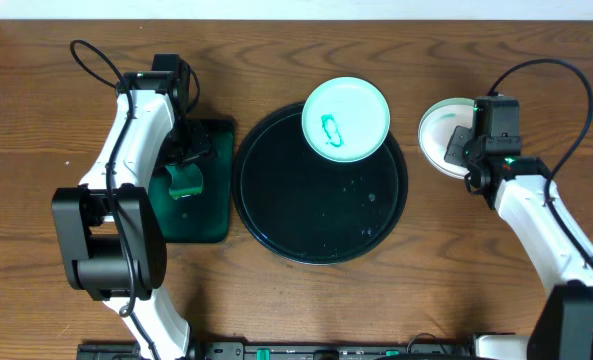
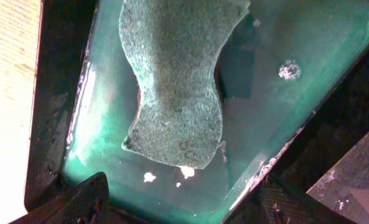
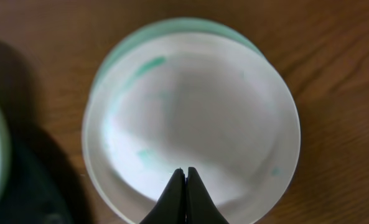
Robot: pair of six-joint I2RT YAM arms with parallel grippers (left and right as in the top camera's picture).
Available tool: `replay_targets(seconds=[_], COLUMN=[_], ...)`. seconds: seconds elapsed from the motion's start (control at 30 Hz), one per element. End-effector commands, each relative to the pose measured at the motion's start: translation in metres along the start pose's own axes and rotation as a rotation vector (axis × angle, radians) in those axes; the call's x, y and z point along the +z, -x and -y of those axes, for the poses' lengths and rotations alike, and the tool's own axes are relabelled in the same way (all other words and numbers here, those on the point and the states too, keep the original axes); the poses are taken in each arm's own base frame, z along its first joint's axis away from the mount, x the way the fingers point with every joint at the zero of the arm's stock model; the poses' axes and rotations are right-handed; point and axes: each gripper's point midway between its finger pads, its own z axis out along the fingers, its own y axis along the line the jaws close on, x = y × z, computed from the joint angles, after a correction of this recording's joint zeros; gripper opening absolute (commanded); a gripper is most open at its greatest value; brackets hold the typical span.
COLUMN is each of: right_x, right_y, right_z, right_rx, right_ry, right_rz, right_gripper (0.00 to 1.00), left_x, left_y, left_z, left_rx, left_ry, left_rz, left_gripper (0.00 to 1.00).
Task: Clean dirty plates on tray and stack at the side
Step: 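Stack the plate onto the cleaned plate right of the tray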
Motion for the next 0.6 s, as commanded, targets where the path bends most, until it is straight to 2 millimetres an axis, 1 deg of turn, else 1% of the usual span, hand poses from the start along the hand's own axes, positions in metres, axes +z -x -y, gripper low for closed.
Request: replay_targets(seconds=[0.0,0.17,0.27,0.37,0.43,0.47,0.57], right_x=[0.024,0.043,0.048,0.05,0.052,0.055,0.067], right_y=[-0.019,-0.035,-0.036,-0.033,-0.033,-0.034,-0.046], right_z=[0.011,0.016,0.015,0.014,0.016,0.016,0.02], right_rx=[0.011,0.029,0.028,0.032,0.068,0.083,0.145], right_ry=[-0.051,-0.078,-0.078,-0.075,-0.084,-0.086,-0.102], right_rz=[-0.077,-0.135,-0.136,-0.124,-0.118,-0.119,-0.157], right_gripper=[0.01,0.01,0.01,0.01,0.01,0.01,0.01], left_x=[0.003,0.003,0.003,0.003,0.003,0.003,0.003], left_y=[-0.004,-0.004,-0.004,-0.004,-0.004,-0.004,-0.006], left_z=[-0.003,-0.003,-0.003,-0.003,-0.003,-0.003,-0.003], left_rx=[0.0,0.0,-0.001,-0.001,-0.001,-0.001,0.0], left_ry=[0.013,0.014,0.014,0.014,0.014,0.014,0.017], left_rz=[-0.018,-0.021,-0.021,-0.021,-0.021,-0.021,-0.028], left_gripper=[0.79,0.79,0.79,0.79,0.79,0.79,0.79])
